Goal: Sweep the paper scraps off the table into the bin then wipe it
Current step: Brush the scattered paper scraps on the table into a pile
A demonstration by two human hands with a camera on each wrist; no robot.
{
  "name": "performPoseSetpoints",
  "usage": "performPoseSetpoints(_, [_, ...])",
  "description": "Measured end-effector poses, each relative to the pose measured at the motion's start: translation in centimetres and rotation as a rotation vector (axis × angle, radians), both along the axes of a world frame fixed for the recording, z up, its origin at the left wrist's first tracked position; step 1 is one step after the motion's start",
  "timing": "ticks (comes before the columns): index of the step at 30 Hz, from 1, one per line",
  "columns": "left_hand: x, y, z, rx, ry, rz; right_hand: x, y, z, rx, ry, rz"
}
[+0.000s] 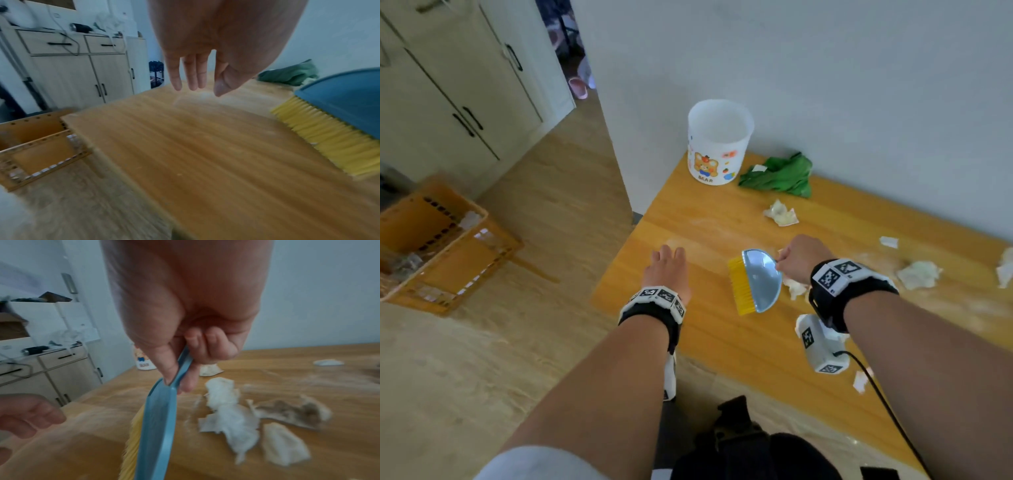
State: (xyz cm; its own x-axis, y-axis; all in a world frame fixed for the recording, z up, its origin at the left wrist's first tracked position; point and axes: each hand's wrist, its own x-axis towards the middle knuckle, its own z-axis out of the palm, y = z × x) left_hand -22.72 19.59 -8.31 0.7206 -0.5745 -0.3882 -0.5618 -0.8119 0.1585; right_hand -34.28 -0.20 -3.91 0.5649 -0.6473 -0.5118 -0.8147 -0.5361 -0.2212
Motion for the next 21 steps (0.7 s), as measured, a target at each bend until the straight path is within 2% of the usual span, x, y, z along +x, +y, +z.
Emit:
performPoseSetpoints(5, [-1.8, -3.3, -0.3, 0.020, 0.020, -0.074, -3.5, -3.0, 1.9, 0.048, -0.057, -0.125])
performPoseSetpoints(12, [1.2, -7.5, 1.5, 0.002, 0.001, -0.122, -1.1, -5.8, 6.5, 0.021, -0.414, -0.232])
performPoseSetpoints(14, [2.5, -9.0, 1.8, -0.018, -0.003, -0.141, 0.1, -6.6, 7.1, -0.053, -0.436, -0.183])
performPoseSetpoints(17, [4.2, -10.7, 1.5, -0.029, 0.019, -0.151, 1.9, -7.7, 6.8, -0.232, -0.356, -0.013])
performPoseSetpoints(21, [5.5, -12.2, 0.2, -0.038, 0.075, -0.224, 3.9, -8.7, 4.5, -0.267, -0.271, 0.105])
